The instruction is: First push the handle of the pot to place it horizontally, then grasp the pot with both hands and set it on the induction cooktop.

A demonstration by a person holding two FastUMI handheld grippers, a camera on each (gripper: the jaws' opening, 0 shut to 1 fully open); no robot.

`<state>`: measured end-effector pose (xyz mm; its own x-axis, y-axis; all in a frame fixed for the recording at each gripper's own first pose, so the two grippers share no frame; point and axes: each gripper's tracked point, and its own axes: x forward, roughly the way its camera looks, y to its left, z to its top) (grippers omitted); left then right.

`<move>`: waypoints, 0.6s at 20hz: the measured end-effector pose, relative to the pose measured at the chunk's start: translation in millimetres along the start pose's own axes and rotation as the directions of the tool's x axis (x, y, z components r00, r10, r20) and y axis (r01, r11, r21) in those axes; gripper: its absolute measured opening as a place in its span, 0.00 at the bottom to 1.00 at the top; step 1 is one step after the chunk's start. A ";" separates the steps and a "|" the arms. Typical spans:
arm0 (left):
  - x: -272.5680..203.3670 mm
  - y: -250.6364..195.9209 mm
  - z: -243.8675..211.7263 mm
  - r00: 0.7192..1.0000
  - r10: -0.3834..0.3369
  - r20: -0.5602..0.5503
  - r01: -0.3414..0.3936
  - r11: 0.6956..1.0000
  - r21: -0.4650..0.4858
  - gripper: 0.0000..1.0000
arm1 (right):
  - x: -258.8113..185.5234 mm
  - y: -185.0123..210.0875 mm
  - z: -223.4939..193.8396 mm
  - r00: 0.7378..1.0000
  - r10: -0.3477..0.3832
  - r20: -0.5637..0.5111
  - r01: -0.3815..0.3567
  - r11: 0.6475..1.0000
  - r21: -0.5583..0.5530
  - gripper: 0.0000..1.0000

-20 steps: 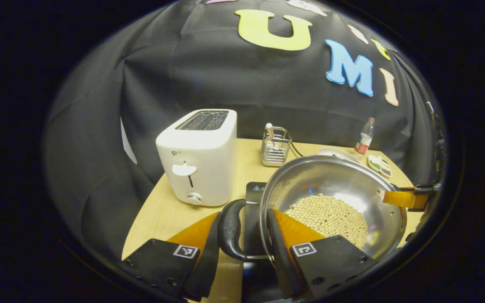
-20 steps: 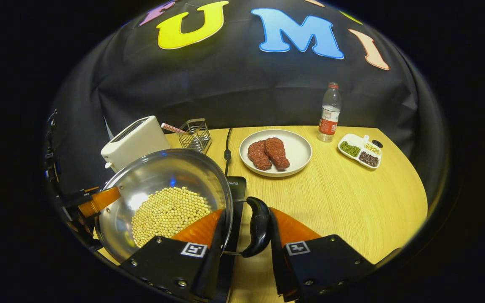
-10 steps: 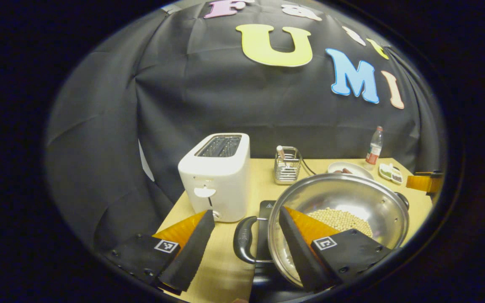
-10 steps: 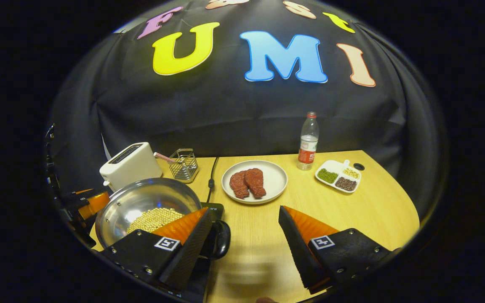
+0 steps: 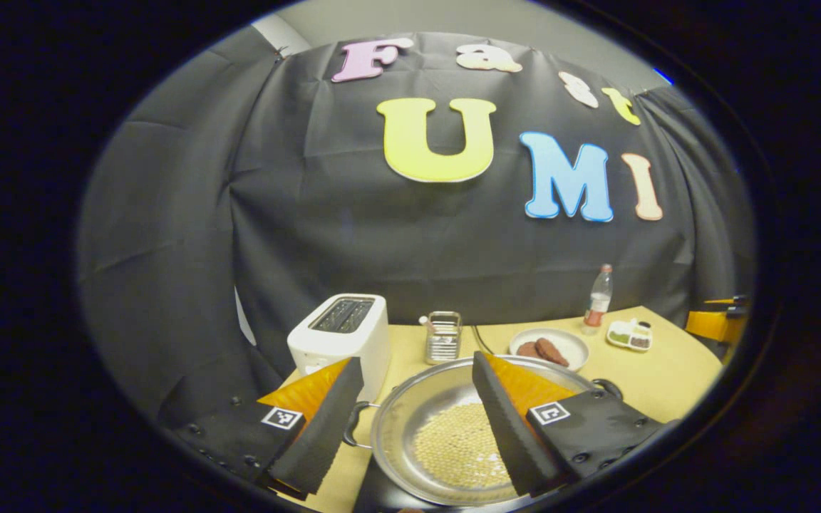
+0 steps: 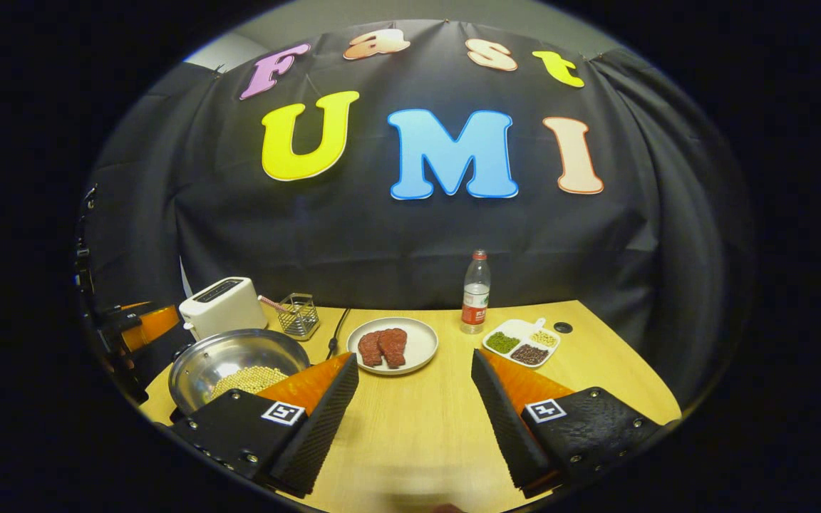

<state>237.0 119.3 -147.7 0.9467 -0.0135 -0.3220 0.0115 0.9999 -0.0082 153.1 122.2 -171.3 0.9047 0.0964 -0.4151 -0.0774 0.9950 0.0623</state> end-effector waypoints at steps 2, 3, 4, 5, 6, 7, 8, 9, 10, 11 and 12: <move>-19.3 -26.4 15.2 0.999 0.001 0.034 0.000 1.000 -0.009 0.95 | -20.7 -24.5 7.9 0.999 -0.002 0.032 0.002 1.000 -0.008 0.97; -29.6 -39.3 20.1 0.999 0.004 0.042 -0.004 1.000 -0.009 1.00 | -31.9 -35.1 10.9 0.999 0.002 0.046 -0.001 1.000 -0.012 0.97; -40.0 -52.3 25.3 0.999 0.008 0.051 -0.008 1.000 -0.012 1.00 | -42.6 -46.5 13.4 0.998 0.007 0.059 -0.007 1.000 -0.011 0.97; -53.3 -66.4 29.9 0.998 0.007 0.061 -0.006 1.000 -0.021 1.00 | -54.0 -56.8 16.2 0.997 0.012 0.073 -0.011 1.000 -0.010 0.97; -66.7 -81.2 36.5 0.997 0.004 0.079 -0.002 1.000 -0.029 1.00 | -66.2 -68.0 19.0 0.996 0.015 0.087 -0.015 1.000 -0.009 0.97; -81.6 -94.3 41.8 0.995 0.003 0.099 0.000 0.999 -0.032 0.99 | -78.1 -78.8 22.9 0.994 0.019 0.105 -0.018 1.000 -0.009 0.97; -96.5 -105.7 46.1 0.993 0.008 0.120 -0.004 1.000 -0.031 0.99 | -89.9 -88.9 25.5 0.993 0.023 0.120 -0.023 1.000 -0.009 0.97; -111.5 -116.9 49.5 0.990 0.013 0.139 -0.009 0.999 -0.031 0.99 | -103.8 -96.7 27.9 0.991 0.033 0.129 -0.032 0.999 -0.011 0.96; -127.5 -129.3 52.6 0.987 0.013 0.158 -0.008 0.999 -0.032 0.99 | -117.5 -104.2 30.9 0.989 0.040 0.141 -0.039 0.999 -0.015 0.96; -142.8 -142.2 55.9 0.984 0.010 0.176 -0.005 1.000 -0.031 1.00 | -130.3 -112.2 35.6 0.987 0.045 0.157 -0.042 0.999 -0.020 0.96; -156.4 -153.1 57.7 0.983 0.010 0.185 -0.005 1.000 -0.029 1.00 | -142.2 -117.9 40.4 0.983 0.052 0.174 -0.048 0.999 -0.025 0.97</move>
<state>105.8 -31.4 -41.5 0.9900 -0.0025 -0.1413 -0.0023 0.9994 -0.0339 50.5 -9.8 -83.0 0.9585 0.1420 -0.2471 -0.1312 0.9896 0.0596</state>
